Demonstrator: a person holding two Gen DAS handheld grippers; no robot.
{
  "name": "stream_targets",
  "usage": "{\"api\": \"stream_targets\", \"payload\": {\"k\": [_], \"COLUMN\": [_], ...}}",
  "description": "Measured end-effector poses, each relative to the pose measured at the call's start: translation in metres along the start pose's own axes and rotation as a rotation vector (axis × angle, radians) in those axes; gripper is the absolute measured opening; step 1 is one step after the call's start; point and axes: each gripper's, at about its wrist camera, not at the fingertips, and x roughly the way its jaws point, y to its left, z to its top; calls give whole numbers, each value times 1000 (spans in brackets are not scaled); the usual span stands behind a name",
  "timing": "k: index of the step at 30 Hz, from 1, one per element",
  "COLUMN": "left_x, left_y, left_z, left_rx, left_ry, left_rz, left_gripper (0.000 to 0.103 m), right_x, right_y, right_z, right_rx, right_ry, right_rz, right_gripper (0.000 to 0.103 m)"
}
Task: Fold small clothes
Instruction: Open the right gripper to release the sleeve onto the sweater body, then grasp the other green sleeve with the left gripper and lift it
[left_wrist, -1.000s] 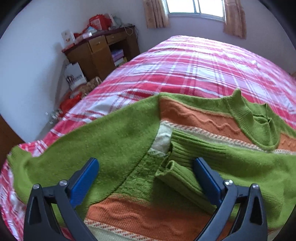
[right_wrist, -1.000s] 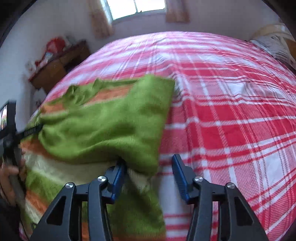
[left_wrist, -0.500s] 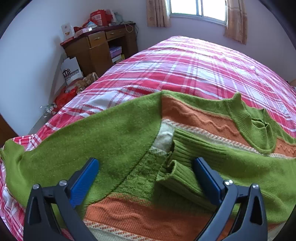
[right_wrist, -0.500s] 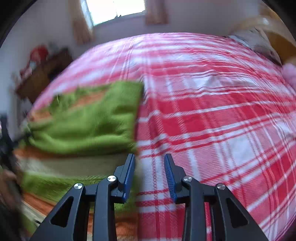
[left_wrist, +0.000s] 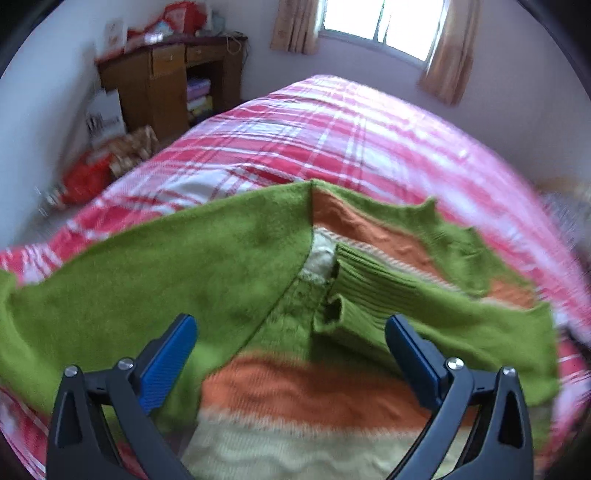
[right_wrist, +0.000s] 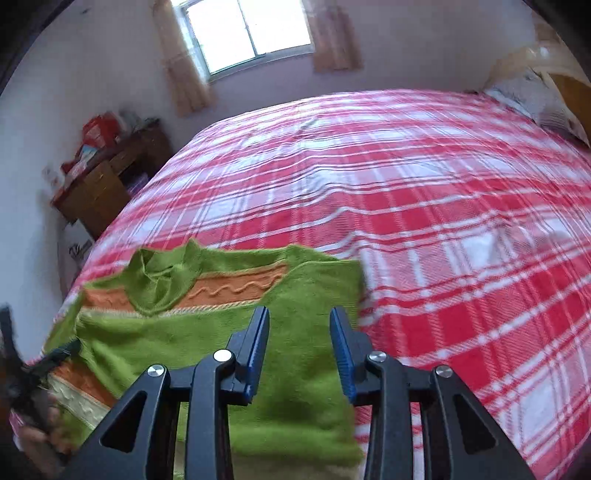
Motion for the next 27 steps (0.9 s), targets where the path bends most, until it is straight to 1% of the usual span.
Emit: {"api": "stream_targets", "payload": {"k": [1,3,5,6,7,9,12,14,16,17,18,19,20,21,22,23,25,26,27], "left_x": [-8,-17,-17,-11,-5,11,22,22,21,19,18,16,13,10,4,-1,-16,-19,-20], "left_y": [5,9,9,4,-1,-17,-31,-36,-37,-34,-30,-25,-18,-9,-1,3,10,10,11], "left_z": [-2,-6,-6,-3,0,5,8,8,8,6,5,4,3,3,1,1,-2,-3,-4], "left_rx": [-18,-33,-63,-73,-69,-44,-39,-34,-22,-16,-12,-11,-22,-42,-74,-92,-102,-99,-98], "left_ry": [-5,-31,-38,-22,-4,13,7,-12,-21,-29,-38,-54,-58,-60,-78,-95,-143,-153,-142], "left_rz": [-32,-48,-89,-122,-133,-116,-94,-55,0,23,42,47,28,-35,-113,-149,-154,-162,-176], "left_gripper": [103,102,96,91,88,84,83,72,49,41,22,7,5,3,3,3,3,3,3], "right_x": [6,15,23,22,18,17,19,18,16,16,17,17,17,16,16,15,13,12,13], "right_y": [1,0,-3,-5,-8,-10,-14,-15,-16,-16,-15,-15,-14,-13,-13,-13,-14,-16,-17], "right_z": [-5,-17,-30,-31,-29,-30,-31,-32,-33,-33,-33,-33,-33,-33,-33,-33,-34,-34,-34], "right_rx": [-4,0,5,13,15,24,44,50,56,57,56,53,49,44,42,42,51,58,65], "right_ry": [10,22,29,24,10,3,8,5,2,1,0,0,0,-1,-4,-8,-17,-20,-21], "right_rz": [6,-3,-18,-8,-2,2,21,27,29,30,29,27,23,19,17,16,18,21,25], "right_gripper": [35,35,35,35,35,35,35,36,35,36,36,36,36,36,36,36,36,36,36]}}
